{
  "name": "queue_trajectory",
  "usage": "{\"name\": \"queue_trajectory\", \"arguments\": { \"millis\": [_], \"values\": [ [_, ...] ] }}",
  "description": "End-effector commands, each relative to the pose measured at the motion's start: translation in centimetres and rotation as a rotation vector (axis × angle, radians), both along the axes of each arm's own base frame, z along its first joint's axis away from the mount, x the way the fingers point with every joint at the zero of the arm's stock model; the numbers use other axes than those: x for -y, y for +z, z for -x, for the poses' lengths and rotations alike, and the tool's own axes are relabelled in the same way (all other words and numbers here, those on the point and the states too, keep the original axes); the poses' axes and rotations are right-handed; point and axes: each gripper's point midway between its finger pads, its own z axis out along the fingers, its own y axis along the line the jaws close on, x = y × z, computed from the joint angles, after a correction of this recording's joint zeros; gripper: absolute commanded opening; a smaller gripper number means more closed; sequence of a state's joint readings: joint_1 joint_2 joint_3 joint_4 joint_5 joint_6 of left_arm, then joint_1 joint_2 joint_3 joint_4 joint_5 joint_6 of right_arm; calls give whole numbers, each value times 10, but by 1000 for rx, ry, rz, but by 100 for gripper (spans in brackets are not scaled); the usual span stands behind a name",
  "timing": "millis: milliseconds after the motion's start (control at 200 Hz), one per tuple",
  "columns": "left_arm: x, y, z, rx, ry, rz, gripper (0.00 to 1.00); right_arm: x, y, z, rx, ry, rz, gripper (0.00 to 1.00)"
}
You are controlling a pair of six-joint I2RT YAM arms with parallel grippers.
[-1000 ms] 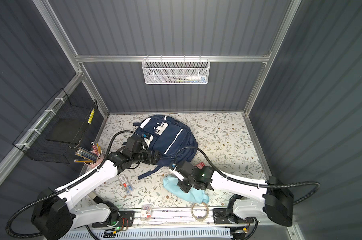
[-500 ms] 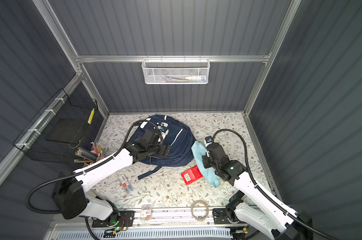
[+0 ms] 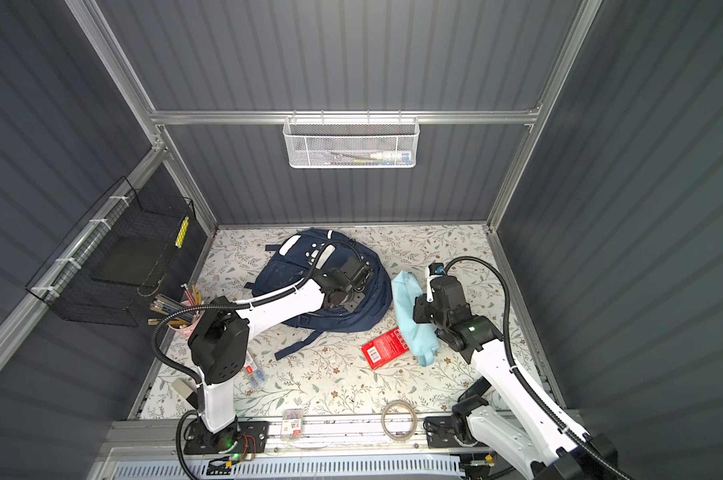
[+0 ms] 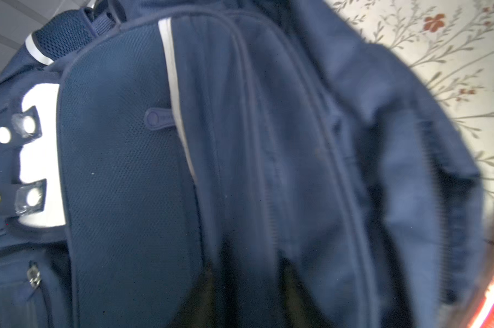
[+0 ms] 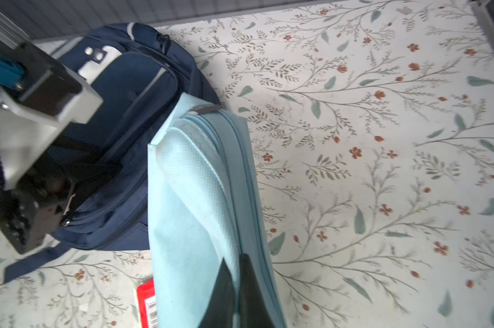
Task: Pack the student bag
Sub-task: 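Grasp the light-blue pencil case with the right gripper and lift it, then push the pencil case into the backpack with the right gripper while left holds it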
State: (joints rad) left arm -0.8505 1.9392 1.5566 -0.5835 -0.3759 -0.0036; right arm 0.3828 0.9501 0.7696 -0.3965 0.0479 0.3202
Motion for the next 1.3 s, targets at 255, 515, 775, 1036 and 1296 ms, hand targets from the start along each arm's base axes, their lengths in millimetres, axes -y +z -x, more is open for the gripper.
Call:
{"name": "queue_trajectory", "arguments": {
  "millis": [255,515,775,1036,1296],
  "values": [
    [-40,145,-11,86,105,413,0,-93,20,-56,-19,67,-503,0],
    [-40,174,-10,121,33,454,0,-204,21,-125,-56,72,-582,0],
    [-40,203,-7,219,-8,532,0,-274,-10,-202,-37,-39,-898,0],
    [-38,224,-3,225,-6,613,0,-312,-24,-220,96,-146,-897,0],
    [-47,204,0,188,46,636,0,-330,-29,-210,83,-31,-810,23]
  ]
}}
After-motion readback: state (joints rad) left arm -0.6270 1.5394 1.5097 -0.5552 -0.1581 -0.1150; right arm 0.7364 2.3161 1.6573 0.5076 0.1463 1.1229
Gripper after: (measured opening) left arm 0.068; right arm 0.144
